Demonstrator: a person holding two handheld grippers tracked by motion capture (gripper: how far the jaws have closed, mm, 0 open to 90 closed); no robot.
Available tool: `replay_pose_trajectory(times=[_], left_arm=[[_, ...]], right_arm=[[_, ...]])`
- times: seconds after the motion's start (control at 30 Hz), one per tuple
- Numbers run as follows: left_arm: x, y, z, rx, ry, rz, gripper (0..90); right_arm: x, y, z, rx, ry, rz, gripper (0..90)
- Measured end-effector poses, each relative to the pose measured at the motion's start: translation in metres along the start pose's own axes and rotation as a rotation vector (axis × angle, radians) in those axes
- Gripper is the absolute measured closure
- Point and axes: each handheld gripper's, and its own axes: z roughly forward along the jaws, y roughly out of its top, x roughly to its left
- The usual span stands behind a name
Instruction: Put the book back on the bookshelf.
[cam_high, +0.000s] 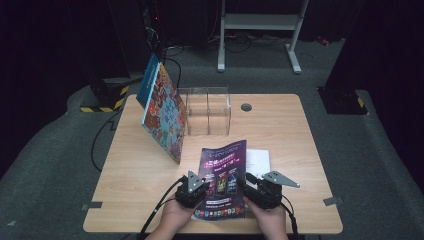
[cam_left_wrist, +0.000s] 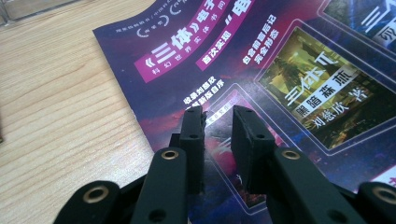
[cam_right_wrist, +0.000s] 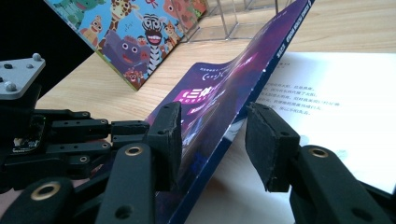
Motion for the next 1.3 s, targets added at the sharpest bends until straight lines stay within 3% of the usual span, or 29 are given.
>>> replay_pose_trajectory(times=[0.23,0.3,0.37,0.57,0.77,1.13,1.3], left_arm=[[0.0,0.0,0.0,-0.001,-0.001,-0.001,74.4],[0.0,0.0,0.0,0.0,-0.001,0.001,74.4],[0.0,0.0,0.0,0.0,0.0,0.001,74.4],[0.001,0.0,0.0,-0.001,-0.004,-0.001,74.4],[0.0,0.0,0.0,-0.001,-0.003,0.0,74.5],[0.003,0.0,0.0,-0.001,-0.011,0.008,71.7],[0.008,0.002,0.003,-0.002,0.028,0.014,69.1]], right_arm=[[0.002,-0.002,0.001,0.015,0.018,0.006,56.4],[0.002,-0.003,0.006,0.062,0.054,0.024,56.7],[0.002,-0.004,0.007,0.056,0.065,0.024,56.0],[-0.009,0.004,0.008,0.051,0.043,0.023,53.8],[-0.019,0.011,0.018,0.081,0.049,0.008,60.1],[-0.014,0.008,0.01,0.074,0.04,-0.025,64.9],[-0.007,0.0,-0.001,0.067,0.035,-0.044,64.8]])
